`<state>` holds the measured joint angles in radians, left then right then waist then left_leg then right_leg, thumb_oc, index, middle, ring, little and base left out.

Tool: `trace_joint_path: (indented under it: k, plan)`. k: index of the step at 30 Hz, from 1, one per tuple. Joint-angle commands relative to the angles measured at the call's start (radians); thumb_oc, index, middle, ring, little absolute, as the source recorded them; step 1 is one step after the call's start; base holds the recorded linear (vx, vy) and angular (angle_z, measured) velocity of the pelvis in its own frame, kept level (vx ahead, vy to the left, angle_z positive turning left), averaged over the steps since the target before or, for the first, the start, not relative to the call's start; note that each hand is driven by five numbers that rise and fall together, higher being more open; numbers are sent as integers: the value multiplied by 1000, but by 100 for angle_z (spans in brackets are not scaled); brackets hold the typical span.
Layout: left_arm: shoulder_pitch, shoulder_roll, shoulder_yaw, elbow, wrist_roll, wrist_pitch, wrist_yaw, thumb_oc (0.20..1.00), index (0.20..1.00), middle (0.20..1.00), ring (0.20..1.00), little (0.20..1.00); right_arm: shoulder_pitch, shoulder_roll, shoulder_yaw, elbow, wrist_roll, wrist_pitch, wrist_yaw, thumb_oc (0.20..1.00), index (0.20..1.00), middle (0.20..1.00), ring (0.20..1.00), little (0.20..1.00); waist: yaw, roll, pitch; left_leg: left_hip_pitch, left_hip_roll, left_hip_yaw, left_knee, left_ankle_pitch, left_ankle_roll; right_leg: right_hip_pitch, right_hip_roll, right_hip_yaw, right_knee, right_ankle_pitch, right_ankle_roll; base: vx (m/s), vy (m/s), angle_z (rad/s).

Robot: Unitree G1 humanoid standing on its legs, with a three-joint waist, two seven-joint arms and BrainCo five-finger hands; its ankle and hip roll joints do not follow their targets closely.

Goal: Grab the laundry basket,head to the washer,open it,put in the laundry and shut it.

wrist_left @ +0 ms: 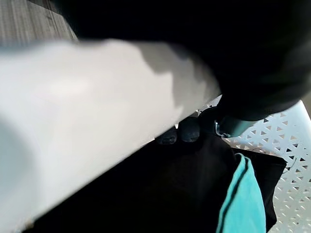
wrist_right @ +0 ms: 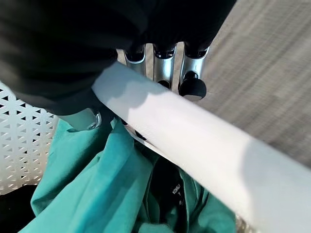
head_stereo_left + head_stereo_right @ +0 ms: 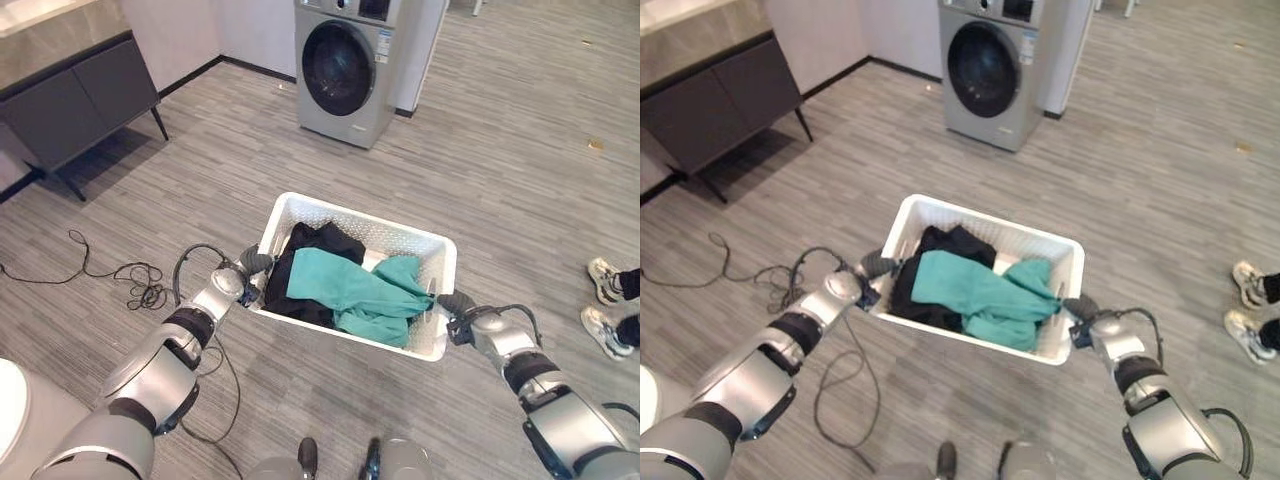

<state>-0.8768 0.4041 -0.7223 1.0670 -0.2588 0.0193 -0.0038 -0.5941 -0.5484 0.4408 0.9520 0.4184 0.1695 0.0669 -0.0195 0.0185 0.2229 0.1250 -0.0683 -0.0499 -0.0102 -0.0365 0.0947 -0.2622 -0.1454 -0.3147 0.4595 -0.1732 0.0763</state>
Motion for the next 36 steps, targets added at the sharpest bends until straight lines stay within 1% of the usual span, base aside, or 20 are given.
trace_joint_path:
  k: [1,2,3,7,10,12,14,15,16,17,18,19,21,22,24,25,27,32,34,36]
  plan:
    - [-43,29,37,41,12,-45,30,200,200,200,200,200,-110,-40,-74,-11,122,-103,40,200,200,200,200,200,-9,-40,-56,-42,39,102,62,-63,-82,78,0,74,-350,227,68,571,-161,43]
    - [-43,33,44,33,25,-52,29,200,200,200,200,200,-99,-68,-97,-30,130,-99,40,200,200,200,200,200,-29,-49,-52,-22,31,82,84,-99,-90,50,10,165,-481,283,95,598,-154,57]
    - [-39,33,50,32,40,-55,28,200,200,200,200,200,-89,-75,-110,-41,130,-100,44,200,200,200,200,200,-37,-51,-50,-8,31,75,92,-113,-93,24,2,191,-518,305,109,561,-139,74]
    - [-25,22,51,40,64,-60,27,200,200,200,200,200,-52,-84,-124,-61,115,-97,54,200,200,200,200,200,-58,-48,-70,92,42,60,104,-162,-109,11,-1,142,-538,331,117,474,-140,45]
    - [-23,13,51,48,69,-61,23,200,200,200,200,200,-50,-91,-113,-60,104,-91,62,200,200,200,200,200,-76,-51,-98,143,61,50,121,-174,-126,31,9,161,-484,365,109,527,-202,21]
    - [-23,16,54,67,49,-63,25,200,200,200,200,200,-66,-96,-86,-50,90,-88,63,200,200,200,200,200,-97,-28,-128,133,142,60,264,-65,-167,51,55,156,-411,336,69,702,-373,23]
    - [-26,33,52,59,19,-58,26,200,200,200,200,200,-83,-85,-70,-35,103,-94,59,200,200,200,200,200,-87,-45,-124,22,205,93,534,102,-173,111,78,141,-393,292,21,387,-372,-9]
    - [-27,45,51,49,6,-56,26,200,200,200,200,200,-92,-86,-61,-32,105,-93,56,200,200,200,200,200,-80,-54,-119,-29,228,105,648,130,-166,132,91,139,-395,276,-4,221,-259,-5]
    - [-27,45,51,49,6,-56,26,200,200,200,200,200,-93,-86,-61,-31,105,-93,56,200,200,200,200,200,-81,-52,-119,-35,231,102,656,127,-167,131,94,138,-394,276,-5,203,-254,-13]
    - [-38,54,49,49,-8,-50,25,200,200,200,200,200,-104,-87,-51,-23,106,-90,54,200,200,200,200,200,-67,-63,-108,-86,254,114,741,143,-152,154,115,145,-391,253,-31,350,-313,-32]
    - [-53,64,45,49,-22,-47,30,200,200,200,200,200,-118,-91,-40,-20,110,-88,41,200,200,200,200,200,-48,-72,-93,-152,305,162,764,127,-142,206,135,147,-394,203,-46,307,-319,-27]
    - [-56,64,45,49,-23,-46,30,200,200,200,200,200,-120,-92,-41,-20,111,-87,40,200,200,200,200,200,-47,-78,-90,-162,304,169,773,132,-132,200,130,145,-396,211,-51,393,-277,-26]
    - [-74,54,39,51,-34,-42,35,200,200,200,200,200,-127,-95,-34,-25,113,-85,33,200,200,200,200,200,-28,-94,-71,-245,320,211,738,91,-125,242,124,132,-402,187,-53,216,-90,-12]
    - [-77,50,41,50,-31,-42,37,200,200,200,200,200,-122,-93,-28,-34,107,-83,35,200,200,200,200,200,-14,-100,-66,-292,287,227,678,63,-124,263,120,132,-407,177,-47,324,60,-10]
    - [-74,47,48,34,-26,-46,40,200,200,200,200,200,-95,-87,-33,-58,99,-88,39,200,200,200,200,200,17,-97,-68,-321,241,235,371,79,-139,305,116,132,-413,149,-22,401,97,-10]
    - [-74,47,47,34,-26,-47,40,200,200,200,200,200,-94,-87,-33,-58,99,-88,39,200,200,200,200,200,16,-99,-70,-319,237,236,362,85,-138,303,113,132,-414,150,-22,265,86,-20]
    - [-66,47,50,21,-32,-53,42,200,200,200,200,200,-84,-70,-39,-54,95,-109,34,200,200,200,200,200,62,-77,-70,-327,202,168,62,160,-164,369,127,138,-419,110,-8,412,157,-31]
    - [-49,52,49,10,-57,-65,48,200,200,200,200,200,-83,-27,-51,-57,105,-135,18,200,200,200,200,200,98,-63,-71,-358,187,81,1,190,-183,429,126,178,-399,63,-5,388,179,-34]
    - [-29,53,58,-17,-73,-69,49,200,200,200,200,200,-82,-18,-64,-60,107,-140,19,200,200,200,200,200,105,-43,-97,-333,185,78,29,207,-169,454,110,197,-362,34,11,556,374,-45]
    - [-11,57,63,-32,-70,-73,53,200,200,200,200,200,-58,-3,-96,-77,138,-143,20,200,200,200,200,200,105,-48,-114,-329,149,91,83,167,-141,444,73,212,-278,71,37,344,290,-43]
